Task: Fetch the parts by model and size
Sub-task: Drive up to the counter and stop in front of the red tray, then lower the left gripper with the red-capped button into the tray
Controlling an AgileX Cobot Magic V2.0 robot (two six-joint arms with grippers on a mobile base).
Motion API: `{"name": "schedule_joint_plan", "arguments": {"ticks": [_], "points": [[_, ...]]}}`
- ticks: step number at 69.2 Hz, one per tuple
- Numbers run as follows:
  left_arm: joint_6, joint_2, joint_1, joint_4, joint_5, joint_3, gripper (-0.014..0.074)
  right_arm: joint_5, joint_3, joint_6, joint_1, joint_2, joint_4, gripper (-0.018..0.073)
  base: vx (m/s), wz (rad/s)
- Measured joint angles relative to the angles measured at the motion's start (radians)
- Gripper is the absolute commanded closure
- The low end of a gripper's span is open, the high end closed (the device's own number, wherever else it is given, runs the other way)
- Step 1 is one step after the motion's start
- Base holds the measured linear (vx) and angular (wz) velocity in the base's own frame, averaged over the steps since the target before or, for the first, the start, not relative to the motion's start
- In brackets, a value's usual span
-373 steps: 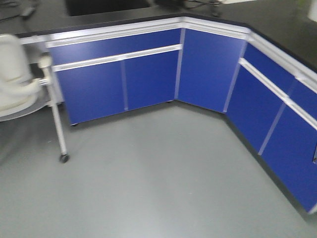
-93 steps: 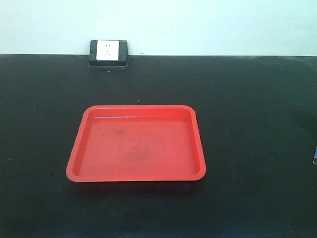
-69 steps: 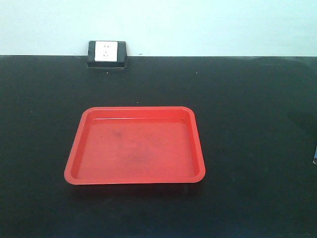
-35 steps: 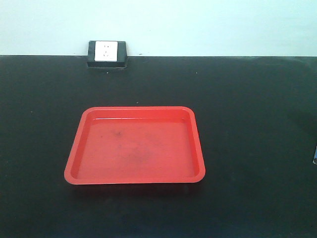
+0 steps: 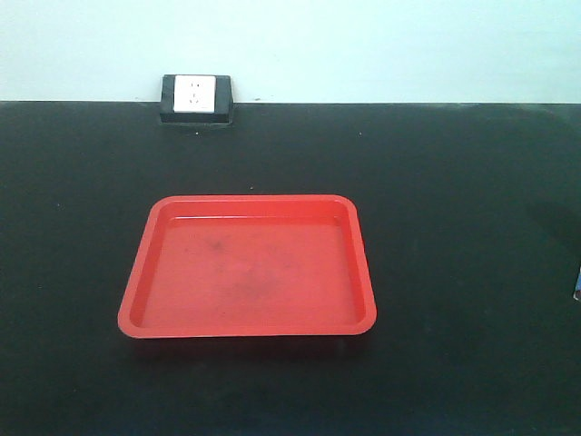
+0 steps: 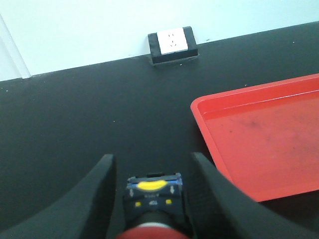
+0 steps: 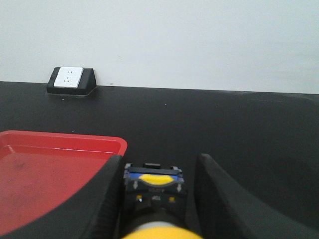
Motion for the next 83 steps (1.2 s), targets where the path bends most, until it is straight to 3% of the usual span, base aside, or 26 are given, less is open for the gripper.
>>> {"name": "schedule_joint_plan", "arguments": {"ticks": [18, 32, 50, 68, 83], "points": [[-0.025, 0.003, 0.000, -0.021, 0.000, -0.013, 0.0603, 0.000, 0.000, 0.000, 0.000, 0.000, 0.000, 0.0564, 0.00, 0.00], [-0.030, 0.110, 0.000, -0.110, -0.009, -0.135, 0.0603, 0.000, 0.000, 0.000, 0.000, 0.000, 0.000, 0.0564, 0.00, 0.00], [-0.028, 0.423, 0.000, -0.236, -0.021, -0.343, 0.0603, 0.000, 0.000, 0.000, 0.000, 0.000, 0.000, 0.0564, 0.00, 0.00], [0.066, 0.759, -0.002, -0.393, -0.005, -0.525, 0.0603, 0.000, 0.000, 0.000, 0.000, 0.000, 0.000, 0.0564, 0.00, 0.00], [0.074, 1.019, -0.076, -0.429, 0.084, -0.718, 0.0603, 0.000, 0.000, 0.000, 0.000, 0.000, 0.000, 0.0564, 0.00, 0.00]]}}
